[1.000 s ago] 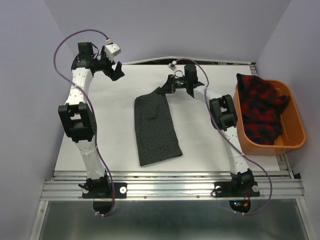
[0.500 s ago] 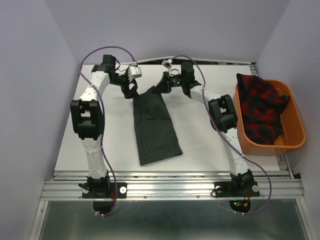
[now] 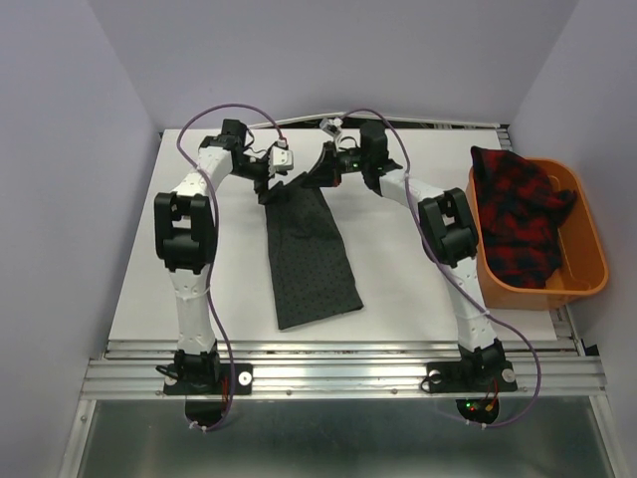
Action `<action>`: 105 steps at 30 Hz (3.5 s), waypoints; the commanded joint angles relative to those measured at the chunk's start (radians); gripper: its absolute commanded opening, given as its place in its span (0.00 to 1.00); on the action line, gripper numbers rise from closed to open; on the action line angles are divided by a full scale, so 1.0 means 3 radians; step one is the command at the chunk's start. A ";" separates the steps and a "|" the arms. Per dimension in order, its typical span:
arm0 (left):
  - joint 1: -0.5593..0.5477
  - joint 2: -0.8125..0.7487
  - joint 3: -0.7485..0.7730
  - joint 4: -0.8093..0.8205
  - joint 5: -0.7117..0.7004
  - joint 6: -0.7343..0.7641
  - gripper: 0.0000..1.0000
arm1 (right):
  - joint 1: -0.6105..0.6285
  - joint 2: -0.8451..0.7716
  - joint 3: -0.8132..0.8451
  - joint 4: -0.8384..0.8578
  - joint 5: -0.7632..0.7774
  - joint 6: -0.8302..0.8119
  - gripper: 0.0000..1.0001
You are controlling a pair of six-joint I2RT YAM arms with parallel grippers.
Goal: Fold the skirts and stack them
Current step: Fold the skirt
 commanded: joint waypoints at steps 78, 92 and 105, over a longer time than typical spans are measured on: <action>-0.1661 -0.1422 -0.1985 0.0659 -0.2519 -0.3529 0.00 | 0.0186 -0.0755 -0.2837 0.1290 0.2315 0.3518 0.13; -0.1492 -0.1104 -0.1780 0.0771 -0.2554 -0.3616 0.00 | 0.0150 -0.1671 -0.2750 -0.1021 0.2008 0.2479 0.24; -0.1155 -0.0991 -0.1289 0.0628 -0.2774 -0.3580 0.00 | 0.0083 -0.1876 -0.3205 -0.0753 0.1614 0.2857 0.25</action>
